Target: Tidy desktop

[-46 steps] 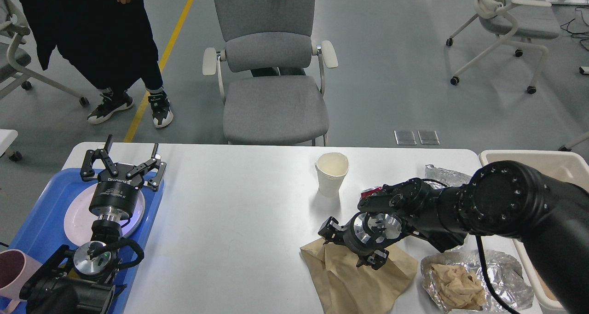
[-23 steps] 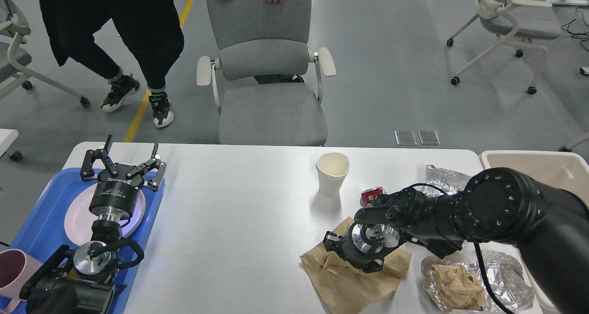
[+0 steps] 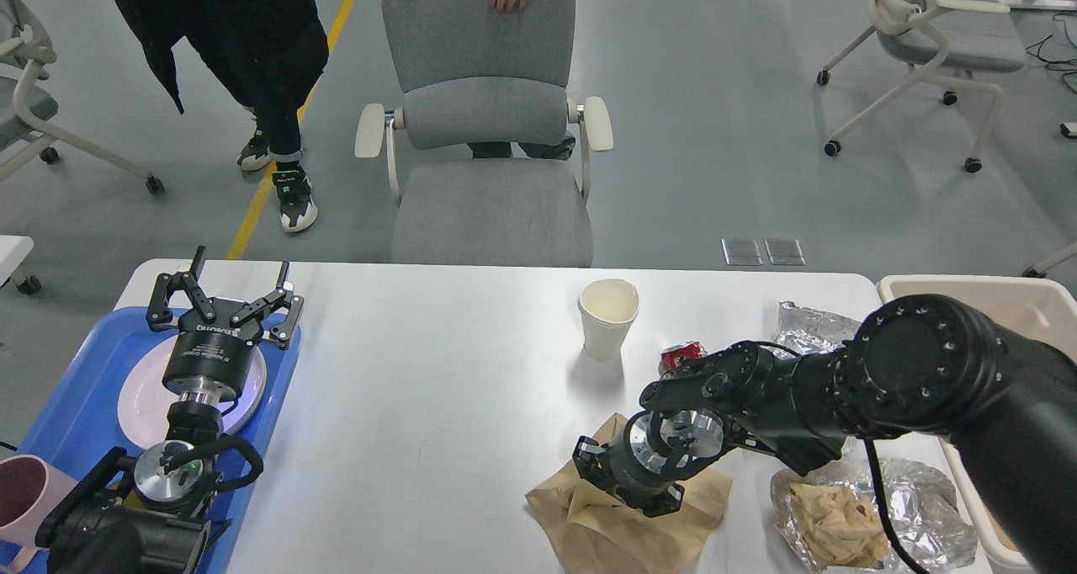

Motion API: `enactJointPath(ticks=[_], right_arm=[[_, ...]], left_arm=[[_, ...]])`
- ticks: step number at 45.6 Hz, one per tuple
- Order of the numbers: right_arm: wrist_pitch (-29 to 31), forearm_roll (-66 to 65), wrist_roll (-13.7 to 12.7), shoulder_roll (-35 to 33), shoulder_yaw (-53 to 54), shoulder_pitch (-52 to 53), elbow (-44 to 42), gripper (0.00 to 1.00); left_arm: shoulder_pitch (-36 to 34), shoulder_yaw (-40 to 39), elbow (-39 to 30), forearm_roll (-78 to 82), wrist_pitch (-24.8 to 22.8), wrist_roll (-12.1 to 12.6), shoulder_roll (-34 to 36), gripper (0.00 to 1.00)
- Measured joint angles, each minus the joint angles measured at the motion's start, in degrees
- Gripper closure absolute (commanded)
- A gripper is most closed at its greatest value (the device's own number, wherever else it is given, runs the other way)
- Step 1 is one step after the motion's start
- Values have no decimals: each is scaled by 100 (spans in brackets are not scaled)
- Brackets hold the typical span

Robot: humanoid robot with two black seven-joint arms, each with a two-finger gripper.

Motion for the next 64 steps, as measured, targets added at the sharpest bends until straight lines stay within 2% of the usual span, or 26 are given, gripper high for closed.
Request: enactJointPath(ticks=[10, 28, 43, 50, 54, 59, 64], right_arm=[[-17, 73, 2, -332, 40, 557, 661, 100], [220, 90, 14, -1049, -24, 2083, 2411, 100], [154, 90, 22, -970, -81, 1905, 2478, 100], [211, 93, 8, -1201, -214, 2489, 2821, 100], [352, 95, 4, -1323, -497, 3074, 3099, 100], [942, 88, -1, -1456, -1015, 3931, 3426, 100], [1958, 29, -7, -1513, -1546, 4959, 3616, 53]], left_arm=[[0, 0, 0, 0, 0, 0, 0, 4], [3, 0, 0, 0, 0, 0, 0, 4], [4, -3, 0, 0, 0, 0, 0, 4], [1, 2, 0, 0, 0, 0, 0, 4], [1, 5, 0, 0, 0, 0, 0, 4], [1, 6, 0, 0, 0, 0, 0, 4], [7, 6, 0, 0, 0, 0, 0, 4]])
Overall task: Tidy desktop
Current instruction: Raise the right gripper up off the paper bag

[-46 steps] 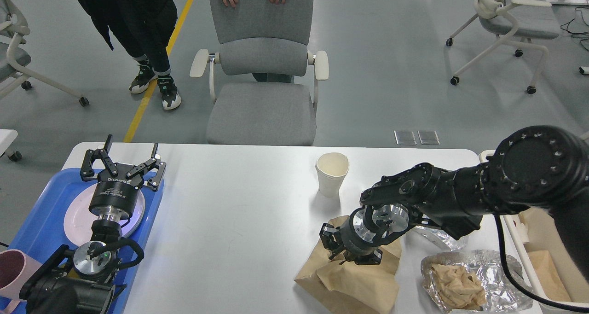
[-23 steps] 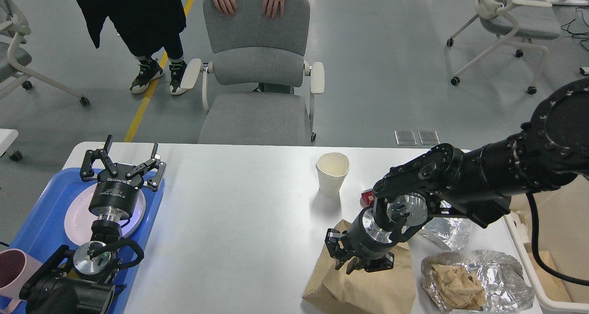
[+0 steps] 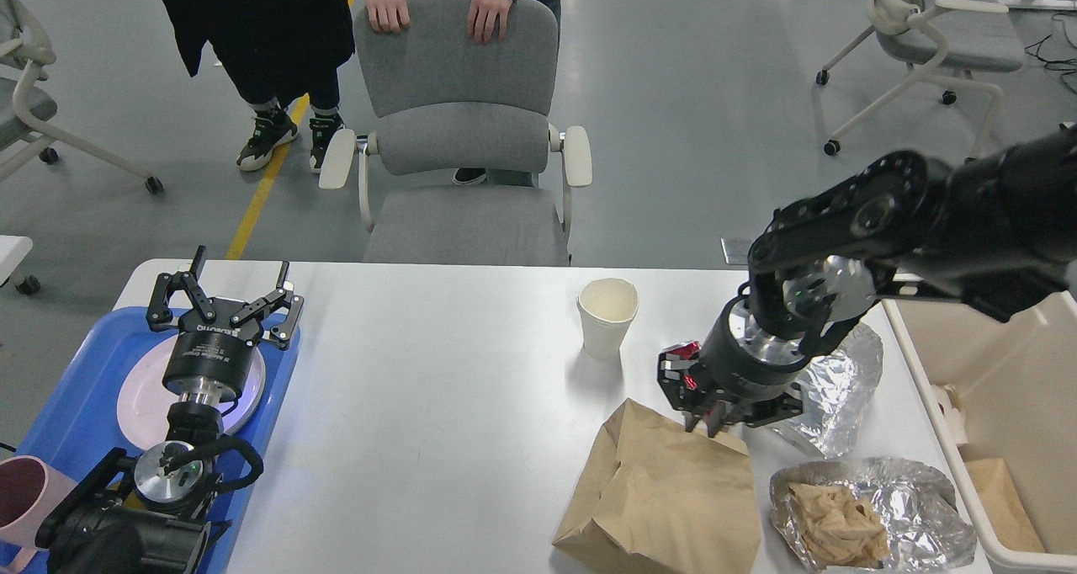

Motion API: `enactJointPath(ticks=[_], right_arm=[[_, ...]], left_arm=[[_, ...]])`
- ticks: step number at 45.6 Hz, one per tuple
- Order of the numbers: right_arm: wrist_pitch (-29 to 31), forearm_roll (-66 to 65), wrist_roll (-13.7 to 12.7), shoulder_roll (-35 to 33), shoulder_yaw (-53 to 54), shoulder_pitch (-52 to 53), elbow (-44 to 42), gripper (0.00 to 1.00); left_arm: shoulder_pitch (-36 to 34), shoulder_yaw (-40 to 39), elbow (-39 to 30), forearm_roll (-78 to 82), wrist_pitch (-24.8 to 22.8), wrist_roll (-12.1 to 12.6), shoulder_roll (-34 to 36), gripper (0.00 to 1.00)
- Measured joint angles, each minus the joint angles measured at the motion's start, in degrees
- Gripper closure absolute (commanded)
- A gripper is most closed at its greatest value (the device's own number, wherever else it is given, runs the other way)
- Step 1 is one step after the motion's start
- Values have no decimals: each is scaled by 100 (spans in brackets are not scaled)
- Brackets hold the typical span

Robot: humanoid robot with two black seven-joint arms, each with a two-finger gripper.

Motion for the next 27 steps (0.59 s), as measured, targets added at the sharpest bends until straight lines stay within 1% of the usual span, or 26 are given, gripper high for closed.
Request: enactJointPath(ticks=[2, 5, 11, 18, 27], right_arm=[[340, -61, 0, -3, -142, 385, 25, 36], [603, -213, 2, 4, -260, 817, 65, 0], [827, -383, 7, 12, -329, 1505, 289, 0], [1280, -432, 7, -57, -373, 2190, 534, 0], [1375, -434, 29, -47, -338, 2364, 598, 0]], left_arm=[[1, 0, 0, 0, 0, 0, 0, 4], [2, 0, 0, 0, 0, 0, 0, 4], [3, 0, 0, 0, 0, 0, 0, 4], [5, 0, 0, 0, 0, 0, 0, 4], [5, 0, 0, 0, 0, 0, 0, 4]])
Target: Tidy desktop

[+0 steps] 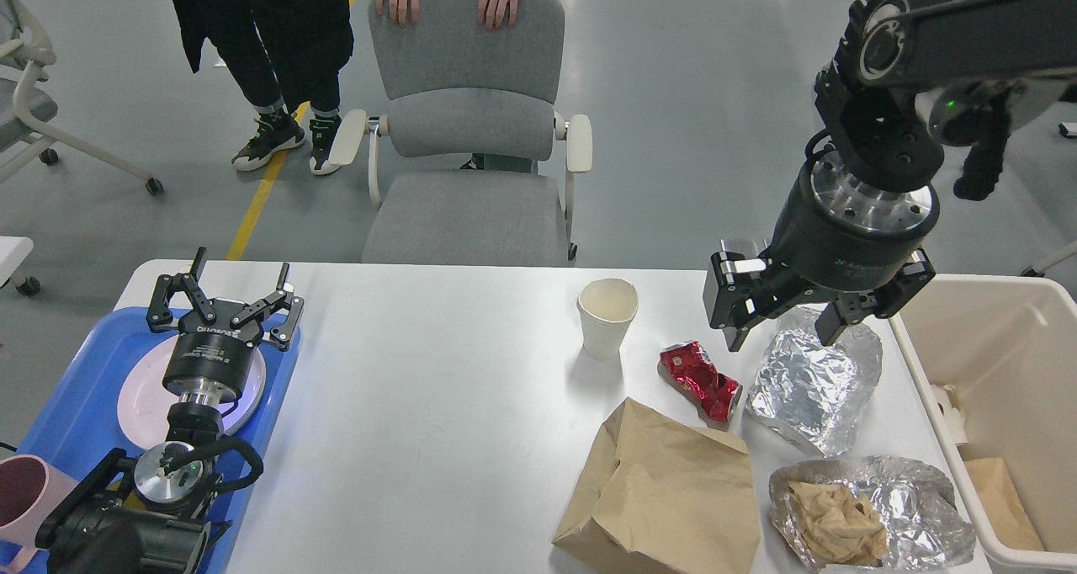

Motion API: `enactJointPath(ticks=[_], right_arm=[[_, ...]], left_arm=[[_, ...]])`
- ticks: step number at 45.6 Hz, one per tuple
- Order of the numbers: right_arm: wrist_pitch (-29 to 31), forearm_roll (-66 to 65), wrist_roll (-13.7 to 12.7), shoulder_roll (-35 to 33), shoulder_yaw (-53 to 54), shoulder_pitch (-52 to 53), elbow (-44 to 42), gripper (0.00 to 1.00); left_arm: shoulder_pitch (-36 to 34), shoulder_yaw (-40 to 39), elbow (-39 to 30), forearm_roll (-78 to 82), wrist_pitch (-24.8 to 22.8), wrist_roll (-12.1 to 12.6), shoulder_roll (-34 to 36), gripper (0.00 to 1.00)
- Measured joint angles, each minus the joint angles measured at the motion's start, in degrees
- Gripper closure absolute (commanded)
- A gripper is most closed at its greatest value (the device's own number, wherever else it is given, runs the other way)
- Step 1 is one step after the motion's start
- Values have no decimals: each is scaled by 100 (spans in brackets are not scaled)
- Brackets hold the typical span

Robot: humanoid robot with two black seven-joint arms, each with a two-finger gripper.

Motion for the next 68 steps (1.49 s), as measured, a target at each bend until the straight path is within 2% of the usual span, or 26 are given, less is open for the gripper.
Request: enactJointPath(ticks=[10, 15, 18, 28, 41, 48, 56, 68], right_arm=[[-11, 12, 19, -3, 196, -15, 18, 0], [-121, 3, 24, 31, 435, -374, -39, 0], [-380, -29, 24, 112, 664, -769, -106, 0], [-2073, -465, -58, 722, 1422, -2654, -516, 0], [-2921, -978, -100, 1462, 1604, -4339, -1524, 0], [-3174, -1049, -299, 1908, 1539, -4914, -1976, 0], [-3388, -1375, -642, 2006, 1263, -5554, -2443, 0], [-3456, -1752, -691, 2043, 1151, -6534, -3044, 9]], left_arm=[[0, 0, 0, 0, 0, 0, 0, 4], [-1, 0, 0, 0, 0, 0, 0, 4], [-1, 0, 0, 0, 0, 0, 0, 4], [-2, 0, 0, 0, -28, 0, 0, 4], [5, 0, 0, -1, -44, 0, 0, 4], [1, 0, 0, 0, -44, 0, 0, 4], [1, 0, 0, 0, -44, 0, 0, 4], [1, 1, 0, 0, -44, 0, 0, 4]])
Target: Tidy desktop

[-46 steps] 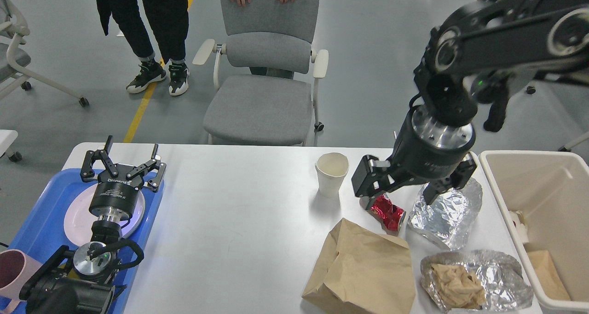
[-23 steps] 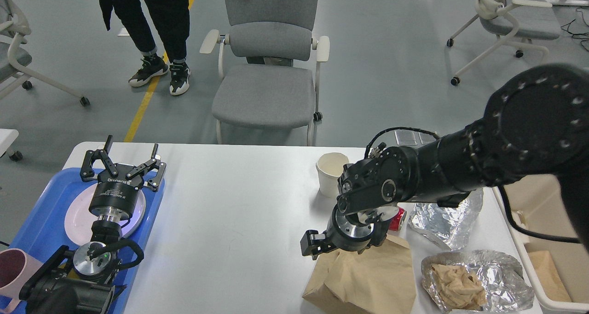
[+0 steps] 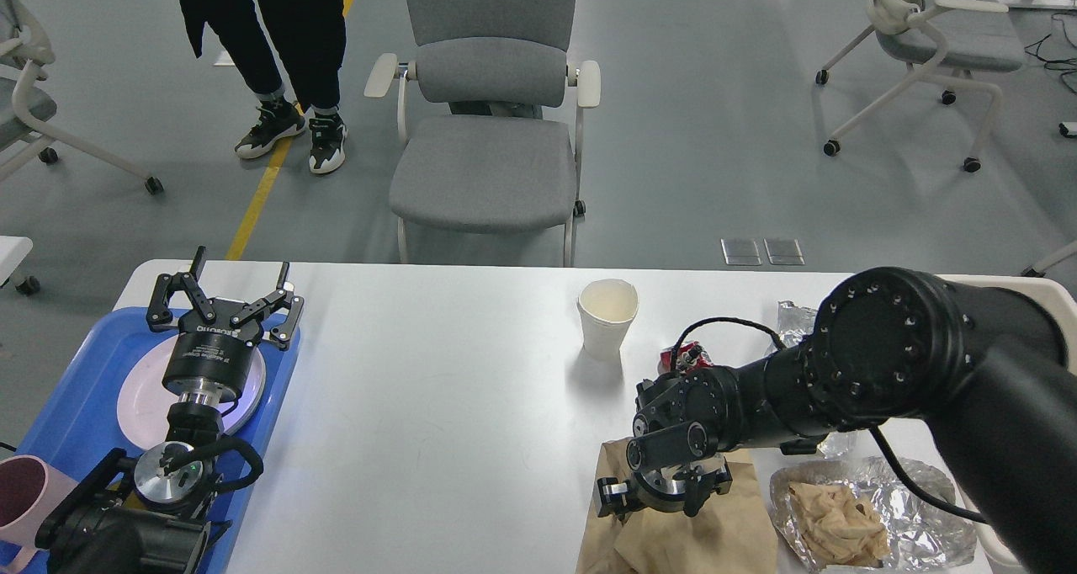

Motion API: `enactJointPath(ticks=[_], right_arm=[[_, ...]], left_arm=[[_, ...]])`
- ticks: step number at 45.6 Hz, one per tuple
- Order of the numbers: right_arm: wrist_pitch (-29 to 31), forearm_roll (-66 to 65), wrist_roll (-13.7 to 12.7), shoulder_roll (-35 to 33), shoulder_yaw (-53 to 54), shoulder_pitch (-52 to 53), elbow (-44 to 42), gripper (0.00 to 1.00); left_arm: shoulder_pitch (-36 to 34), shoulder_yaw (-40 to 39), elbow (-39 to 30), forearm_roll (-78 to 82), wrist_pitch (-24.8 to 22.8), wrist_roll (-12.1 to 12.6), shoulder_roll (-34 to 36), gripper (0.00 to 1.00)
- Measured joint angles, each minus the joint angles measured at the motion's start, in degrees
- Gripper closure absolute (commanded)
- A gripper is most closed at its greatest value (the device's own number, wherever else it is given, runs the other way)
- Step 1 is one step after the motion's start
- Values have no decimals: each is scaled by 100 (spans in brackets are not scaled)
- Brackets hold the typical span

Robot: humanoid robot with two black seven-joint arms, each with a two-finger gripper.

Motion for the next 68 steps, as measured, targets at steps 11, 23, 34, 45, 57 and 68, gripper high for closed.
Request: enactJointPath(ticks=[11, 23, 34, 45, 57, 68], right_arm=[[-10, -109, 26, -17, 33, -245, -79, 10], [-43, -310, 28, -40, 48, -649, -462, 22], [-89, -547, 30, -70, 54, -920, -594, 72], [-117, -558, 32, -66, 96, -972, -546, 100], [-131, -524, 67, -61, 319, -1018, -469, 100], [-148, -429, 84, -26, 475, -990, -448, 100]], left_arm=[[0, 0, 0, 0, 0, 0, 0, 4], [0, 0, 0, 0, 0, 0, 0, 4], [0, 0, 0, 0, 0, 0, 0, 4], [0, 0, 0, 0, 0, 0, 0, 4], [-4, 0, 0, 0, 0, 0, 0, 4], [-4, 0, 0, 0, 0, 0, 0, 4]])
